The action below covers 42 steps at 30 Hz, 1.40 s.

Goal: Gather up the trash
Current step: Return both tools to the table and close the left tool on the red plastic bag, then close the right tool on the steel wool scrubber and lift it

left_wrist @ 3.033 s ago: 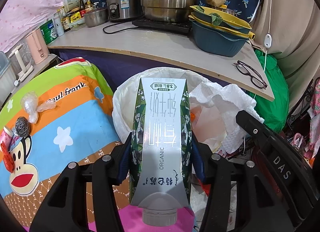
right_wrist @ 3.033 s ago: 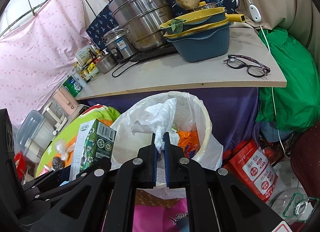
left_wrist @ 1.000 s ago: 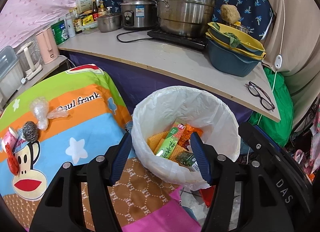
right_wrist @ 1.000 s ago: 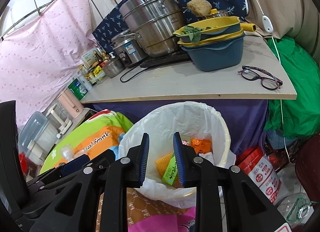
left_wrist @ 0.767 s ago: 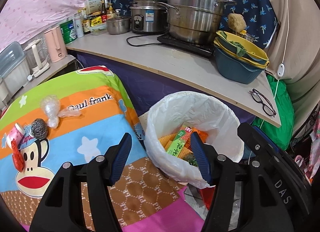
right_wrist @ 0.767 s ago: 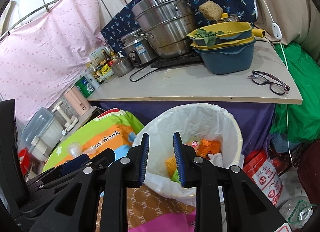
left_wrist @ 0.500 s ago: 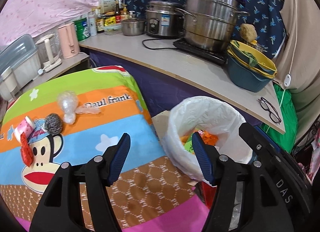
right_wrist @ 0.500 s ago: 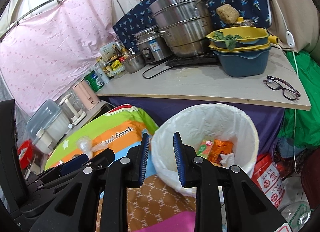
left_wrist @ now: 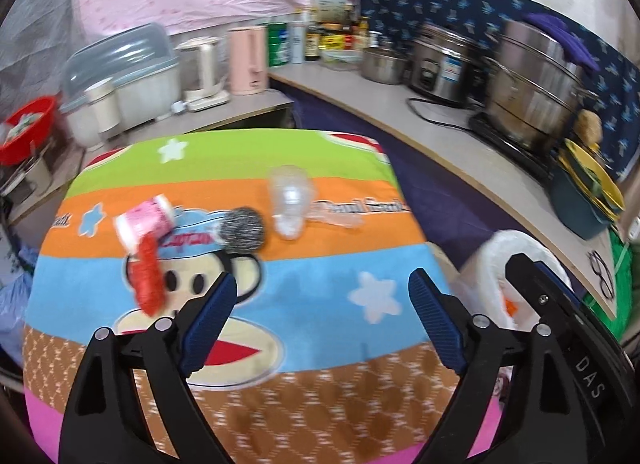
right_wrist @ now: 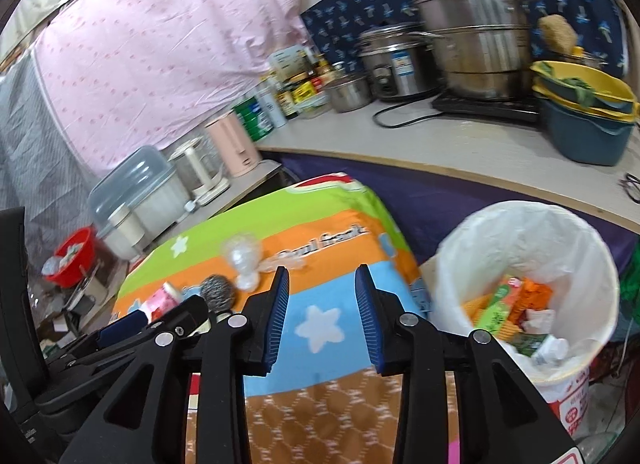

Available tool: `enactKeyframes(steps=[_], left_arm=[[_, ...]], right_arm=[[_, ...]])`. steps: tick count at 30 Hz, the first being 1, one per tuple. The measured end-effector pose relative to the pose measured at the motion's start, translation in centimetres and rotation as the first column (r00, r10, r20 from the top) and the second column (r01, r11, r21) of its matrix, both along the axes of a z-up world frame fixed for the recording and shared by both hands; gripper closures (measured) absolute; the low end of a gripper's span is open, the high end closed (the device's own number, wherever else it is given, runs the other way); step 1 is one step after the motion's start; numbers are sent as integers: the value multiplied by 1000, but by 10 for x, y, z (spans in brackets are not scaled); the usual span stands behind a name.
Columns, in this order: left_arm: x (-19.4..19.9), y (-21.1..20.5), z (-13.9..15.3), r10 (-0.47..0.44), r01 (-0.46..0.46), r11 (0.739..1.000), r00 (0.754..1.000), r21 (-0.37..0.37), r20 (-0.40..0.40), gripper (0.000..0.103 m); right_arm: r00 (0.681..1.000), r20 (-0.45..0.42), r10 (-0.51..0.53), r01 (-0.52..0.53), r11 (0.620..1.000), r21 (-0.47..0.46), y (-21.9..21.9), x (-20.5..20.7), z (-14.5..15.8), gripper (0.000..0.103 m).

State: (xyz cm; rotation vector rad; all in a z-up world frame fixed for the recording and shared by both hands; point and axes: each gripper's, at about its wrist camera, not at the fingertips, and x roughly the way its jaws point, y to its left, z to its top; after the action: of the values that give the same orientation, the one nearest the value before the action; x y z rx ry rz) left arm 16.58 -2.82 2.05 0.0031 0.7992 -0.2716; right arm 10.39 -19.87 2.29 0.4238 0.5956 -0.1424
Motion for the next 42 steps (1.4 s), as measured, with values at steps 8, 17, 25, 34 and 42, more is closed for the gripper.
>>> enactKeyframes(steps=[8, 17, 25, 34, 42], left_arm=[[39, 76, -28, 191, -190, 982, 979, 23, -69, 18], [79, 122, -70, 290, -284, 957, 947, 62, -138, 17], [105, 136, -102, 306, -296, 952, 933, 78, -187, 18], [120, 133, -118, 267, -259, 964, 936, 63, -228, 44], [117, 126, -113, 232, -227, 973, 946, 48, -224, 72]], right_arm=[[986, -50, 162, -161, 987, 12, 69, 65, -23, 58], [955, -134, 264, -260, 965, 41, 119, 135, -66, 54], [936, -203, 287, -282, 958, 52, 140, 186, -102, 54], [933, -220, 285, -286, 958, 26, 149, 207, -119, 49], [932, -214, 293, -306, 952, -32, 155, 208, -113, 59]])
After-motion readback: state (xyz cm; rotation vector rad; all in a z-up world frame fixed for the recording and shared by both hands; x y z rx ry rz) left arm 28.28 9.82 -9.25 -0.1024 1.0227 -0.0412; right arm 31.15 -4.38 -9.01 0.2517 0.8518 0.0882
